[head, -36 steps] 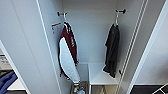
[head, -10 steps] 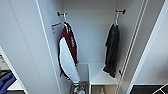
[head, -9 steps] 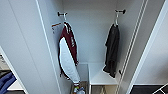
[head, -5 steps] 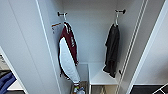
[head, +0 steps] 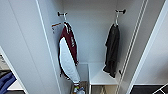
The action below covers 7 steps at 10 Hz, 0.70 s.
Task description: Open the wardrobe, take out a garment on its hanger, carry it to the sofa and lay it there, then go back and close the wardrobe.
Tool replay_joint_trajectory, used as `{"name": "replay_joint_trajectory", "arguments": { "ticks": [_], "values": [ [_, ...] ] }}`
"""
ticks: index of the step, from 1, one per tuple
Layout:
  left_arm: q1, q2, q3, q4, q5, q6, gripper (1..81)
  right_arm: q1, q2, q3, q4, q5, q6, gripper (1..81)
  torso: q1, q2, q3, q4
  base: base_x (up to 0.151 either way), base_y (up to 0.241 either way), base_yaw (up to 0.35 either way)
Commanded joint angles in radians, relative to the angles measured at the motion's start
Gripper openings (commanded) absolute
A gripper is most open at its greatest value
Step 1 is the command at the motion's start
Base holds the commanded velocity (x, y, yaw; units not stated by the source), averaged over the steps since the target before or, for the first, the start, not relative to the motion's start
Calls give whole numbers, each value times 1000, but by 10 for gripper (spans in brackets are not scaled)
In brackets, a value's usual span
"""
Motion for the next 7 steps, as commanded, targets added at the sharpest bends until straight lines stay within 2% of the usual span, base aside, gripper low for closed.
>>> {"name": "replay_joint_trajectory", "arguments": {
  "ticks": [1,2,4,7],
  "values": [
    [-47,2,2,-3,32,-2,811,98,33,-15,102,-8,-13,811,0,0,0,0,0,0,0],
    [-47,3,4,-3,32,-2,811,116,36,-11,178,-16,-13,811,0,0,0,0,0,0,0],
    [-47,10,7,-1,32,-1,811,132,48,-2,403,-21,-13,811,0,0,0,0,0,0,0],
    [-47,20,8,0,32,2,811,127,42,15,601,-27,-11,811,0,0,0,0,0,0,0]
  ]
}}
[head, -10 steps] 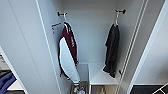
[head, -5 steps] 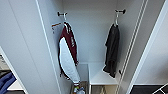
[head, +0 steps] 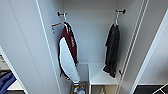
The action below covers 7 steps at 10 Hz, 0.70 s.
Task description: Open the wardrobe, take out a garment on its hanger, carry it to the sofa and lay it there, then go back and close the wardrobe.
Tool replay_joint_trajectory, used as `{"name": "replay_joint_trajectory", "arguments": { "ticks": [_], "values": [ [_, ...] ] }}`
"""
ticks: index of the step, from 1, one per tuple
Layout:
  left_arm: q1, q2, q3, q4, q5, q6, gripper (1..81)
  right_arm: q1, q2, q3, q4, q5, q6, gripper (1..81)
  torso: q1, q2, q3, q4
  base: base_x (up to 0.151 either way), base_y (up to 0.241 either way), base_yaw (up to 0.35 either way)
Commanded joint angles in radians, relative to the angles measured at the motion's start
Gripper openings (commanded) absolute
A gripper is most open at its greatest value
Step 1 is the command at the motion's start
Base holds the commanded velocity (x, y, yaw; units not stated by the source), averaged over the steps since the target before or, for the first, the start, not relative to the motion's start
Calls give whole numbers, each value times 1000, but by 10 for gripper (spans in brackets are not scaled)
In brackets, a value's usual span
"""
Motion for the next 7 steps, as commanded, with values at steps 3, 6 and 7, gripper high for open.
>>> {"name": "replay_joint_trajectory", "arguments": {
  "ticks": [3,6,7],
  "values": [
    [-46,4,4,0,30,0,811,79,6,9,329,19,10,811,0,0,0,0,0,0,0],
    [-47,4,4,0,27,0,811,54,-45,87,386,-9,17,811,0,0,0,0,0,0,0],
    [-47,3,4,-1,27,0,811,59,-48,92,404,-22,17,811,0,0,0,0,0,0,0]
  ]
}}
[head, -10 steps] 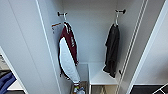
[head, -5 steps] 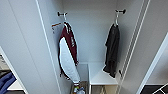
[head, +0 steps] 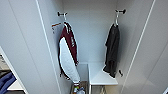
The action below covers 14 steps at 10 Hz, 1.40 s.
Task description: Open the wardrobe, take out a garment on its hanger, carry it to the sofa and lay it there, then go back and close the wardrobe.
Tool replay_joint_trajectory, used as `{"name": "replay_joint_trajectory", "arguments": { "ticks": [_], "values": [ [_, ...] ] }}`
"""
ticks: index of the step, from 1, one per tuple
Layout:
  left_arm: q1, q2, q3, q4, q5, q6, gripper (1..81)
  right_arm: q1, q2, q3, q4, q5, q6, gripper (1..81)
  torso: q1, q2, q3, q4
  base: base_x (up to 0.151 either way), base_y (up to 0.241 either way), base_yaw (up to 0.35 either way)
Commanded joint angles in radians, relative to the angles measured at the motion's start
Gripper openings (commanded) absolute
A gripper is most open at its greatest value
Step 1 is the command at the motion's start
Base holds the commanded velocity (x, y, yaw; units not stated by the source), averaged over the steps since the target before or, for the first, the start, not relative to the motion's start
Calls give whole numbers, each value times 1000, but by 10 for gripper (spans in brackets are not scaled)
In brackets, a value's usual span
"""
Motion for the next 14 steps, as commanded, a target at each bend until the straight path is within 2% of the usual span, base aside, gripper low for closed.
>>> {"name": "replay_joint_trajectory", "arguments": {
  "ticks": [1,2,4,5,6,8,9,10,12,14],
  "values": [
    [-47,2,4,-3,27,-1,811,88,-19,9,83,-32,10,811,0,0,0,0,0,0,0],
    [-47,0,2,-3,25,-1,811,90,-28,10,154,-58,13,811,0,0,0,0,0,0,0],
    [-47,3,5,-4,19,-2,811,94,-56,54,305,-215,30,811,0,0,0,0,0,0,0],
    [-47,3,5,-4,12,-2,811,94,-77,82,365,-326,54,811,0,0,0,0,0,0,0],
    [-47,5,5,-4,5,-2,811,96,-107,108,416,-412,91,811,0,0,0,0,0,0,0],
    [-47,5,5,-4,-7,-5,811,94,-145,122,481,-521,145,811,0,0,0,0,0,0,0],
    [-47,5,5,-4,-7,-5,811,93,-171,124,531,-629,183,811,0,0,0,0,0,0,0],
    [-47,5,5,-7,-7,-8,811,88,-185,119,559,-682,209,811,0,0,0,0,0,0,0],
    [-42,5,5,-47,-7,-8,811,45,-191,124,588,-695,238,811,0,0,0,0,0,0,0],
    [-38,5,5,-81,-7,-8,811,-41,-180,139,577,-712,232,811,0,0,0,0,0,0,0]
  ]
}}
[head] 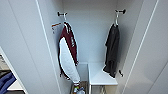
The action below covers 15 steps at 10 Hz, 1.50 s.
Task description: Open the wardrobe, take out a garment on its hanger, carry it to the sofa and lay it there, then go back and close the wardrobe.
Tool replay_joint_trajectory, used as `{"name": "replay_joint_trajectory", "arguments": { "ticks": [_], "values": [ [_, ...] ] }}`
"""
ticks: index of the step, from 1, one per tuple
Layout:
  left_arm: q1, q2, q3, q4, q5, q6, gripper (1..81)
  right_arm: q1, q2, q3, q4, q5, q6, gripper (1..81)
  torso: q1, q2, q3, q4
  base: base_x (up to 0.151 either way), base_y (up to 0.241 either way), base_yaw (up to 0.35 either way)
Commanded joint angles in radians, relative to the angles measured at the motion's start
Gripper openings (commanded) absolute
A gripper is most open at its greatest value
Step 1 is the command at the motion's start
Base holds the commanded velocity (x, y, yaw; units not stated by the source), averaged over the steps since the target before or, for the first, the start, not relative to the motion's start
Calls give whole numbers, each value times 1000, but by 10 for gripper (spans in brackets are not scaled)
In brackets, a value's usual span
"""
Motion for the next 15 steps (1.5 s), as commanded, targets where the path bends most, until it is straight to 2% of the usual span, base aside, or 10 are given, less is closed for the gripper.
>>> {"name": "replay_joint_trajectory", "arguments": {
  "ticks": [1,8,10,11,12,13,14,15],
  "values": [
    [-41,6,5,-34,27,-1,811,-46,8,23,13,-60,6,811,0,0,0,0,0,0,0],
    [-35,0,5,-105,44,-5,811,-132,34,15,25,-64,13,811,0,0,0,0,0,0,0],
    [4,2,5,-143,43,-34,811,-134,40,18,-20,-63,15,811,0,0,0,0,0,0,0],
    [22,6,5,-212,43,-27,811,-129,46,9,-70,-63,53,811,0,0,0,0,0,0,0],
    [36,7,3,-295,43,0,811,-132,48,0,-161,-66,142,811,0,0,0,0,0,0,0],
    [42,7,2,-383,43,99,811,-140,49,3,-306,-60,271,811,0,0,0,0,0,0,0],
    [44,11,2,-536,44,249,811,-150,49,0,-438,-57,417,811,0,0,1,0,0,0,0],
    [42,17,5,-733,44,446,811,-153,51,3,-575,-44,539,811,0,0,1,0,0,0,0]
  ]
}}
